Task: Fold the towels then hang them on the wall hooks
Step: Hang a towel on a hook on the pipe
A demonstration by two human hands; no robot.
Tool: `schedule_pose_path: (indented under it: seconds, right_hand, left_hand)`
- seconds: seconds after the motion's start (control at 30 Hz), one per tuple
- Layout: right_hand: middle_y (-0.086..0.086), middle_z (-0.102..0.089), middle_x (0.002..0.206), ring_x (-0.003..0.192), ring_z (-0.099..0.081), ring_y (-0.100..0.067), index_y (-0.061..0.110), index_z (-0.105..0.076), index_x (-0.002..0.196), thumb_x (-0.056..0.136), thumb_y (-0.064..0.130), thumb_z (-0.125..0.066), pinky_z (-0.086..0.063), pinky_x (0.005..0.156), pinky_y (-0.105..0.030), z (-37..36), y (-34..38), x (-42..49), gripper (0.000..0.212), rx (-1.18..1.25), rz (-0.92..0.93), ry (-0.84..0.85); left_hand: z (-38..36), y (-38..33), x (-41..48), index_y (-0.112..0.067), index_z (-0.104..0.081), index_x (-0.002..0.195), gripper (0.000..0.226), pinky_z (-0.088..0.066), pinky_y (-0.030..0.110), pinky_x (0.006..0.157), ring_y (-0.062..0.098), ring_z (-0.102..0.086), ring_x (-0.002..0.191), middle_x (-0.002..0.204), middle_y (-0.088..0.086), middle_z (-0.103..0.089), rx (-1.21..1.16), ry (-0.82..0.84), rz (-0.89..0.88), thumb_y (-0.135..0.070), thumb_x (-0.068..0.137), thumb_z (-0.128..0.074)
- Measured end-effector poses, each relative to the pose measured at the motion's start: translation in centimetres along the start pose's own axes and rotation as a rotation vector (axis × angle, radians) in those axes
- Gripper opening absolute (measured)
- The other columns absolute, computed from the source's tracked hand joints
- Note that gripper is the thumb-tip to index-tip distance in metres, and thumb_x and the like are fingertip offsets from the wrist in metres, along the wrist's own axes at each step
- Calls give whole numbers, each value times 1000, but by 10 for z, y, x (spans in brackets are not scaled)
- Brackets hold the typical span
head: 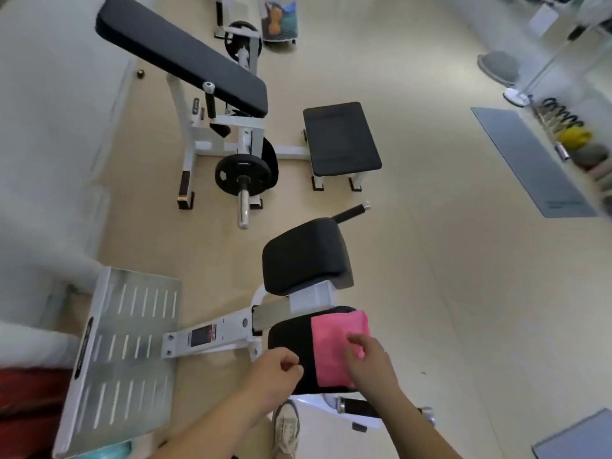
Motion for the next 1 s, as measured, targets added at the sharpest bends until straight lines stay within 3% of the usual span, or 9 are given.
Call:
schedule_pose_path:
  seconds: [0.1,0.2,0.27,0.47,0.6,0.67,0.73,0.87,1.0]
  right_hand:
    - [1,-60,139,115,-58,-15,27,-54,143,104,35,-50,-45,101,-29,0,-39,18,40,8,1,161]
    - [5,-52,148,125,-52,-12,31,-47,150,103,25,-50,-41,106,-26,-1,-60,28,47,-13,9,274]
    - [7,-52,145,129,-51,-12,31,-45,151,103,22,-50,-41,109,-27,2,-64,34,49,2,27,301]
    - [7,-57,140,124,-57,-9,26,-43,153,104,28,-55,-44,99,-21,11,-74,48,51,139,6,379]
    - [6,-64,121,105,-62,0,16,-51,147,102,22,-59,-50,77,-12,26,-69,48,46,257,-13,299]
    - [4,-65,120,104,-62,-1,18,-55,141,99,20,-63,-47,74,-11,35,-50,47,43,214,82,201]
    - [7,-59,128,111,-59,-7,24,-53,142,94,20,-69,-42,83,-10,38,-20,46,51,139,245,146]
    - [14,-38,149,132,-41,0,32,-34,156,89,12,-70,-34,104,-10,26,66,34,78,74,585,243]
    - [8,-46,149,141,-39,-8,32,-59,137,83,7,-64,-30,115,-20,-10,154,4,60,-160,895,407]
  left_hand:
    - [-47,-1,29,-32,-61,92,10,-52,31,94,14,-62,99,105,-3,-67,-5,33,71,-23,97,-62]
    - [-75,1,51,-24,-59,104,10,-59,41,92,17,-67,98,105,-1,-69,-73,-9,108,-27,95,-62]
    - [-83,0,60,-23,-52,107,13,-60,38,86,17,-66,96,106,0,-68,-152,-73,156,-26,99,-61]
    - [-99,-5,69,-17,-67,108,16,-60,32,71,23,-70,96,109,6,-72,-312,-115,261,-20,93,-72]
    - [-91,-35,52,-21,-71,100,14,-57,32,74,22,-70,93,101,4,-74,-314,-107,117,-14,88,-74]
    - [-75,-50,37,-21,-72,98,15,-55,29,74,19,-69,90,98,2,-74,-272,-112,19,-12,87,-74]
    - [-51,-61,21,-18,-73,96,13,-55,31,77,21,-70,89,93,2,-74,-218,-157,-60,-8,87,-73]
    - [15,-67,-20,-36,-67,89,23,-49,18,77,8,-63,90,96,-15,-63,-35,-348,-140,-14,87,-73]
    - [78,-54,-68,-36,-73,90,18,-57,30,74,6,-66,83,88,-9,-72,-31,-448,-162,-19,85,-68]
Point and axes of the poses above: each hand's wrist, its own x-axis towards the middle knuckle, its own z-axis out of the back of the hand, y = z × x, the point moved 4 cm from there along x, towards the middle knuckle
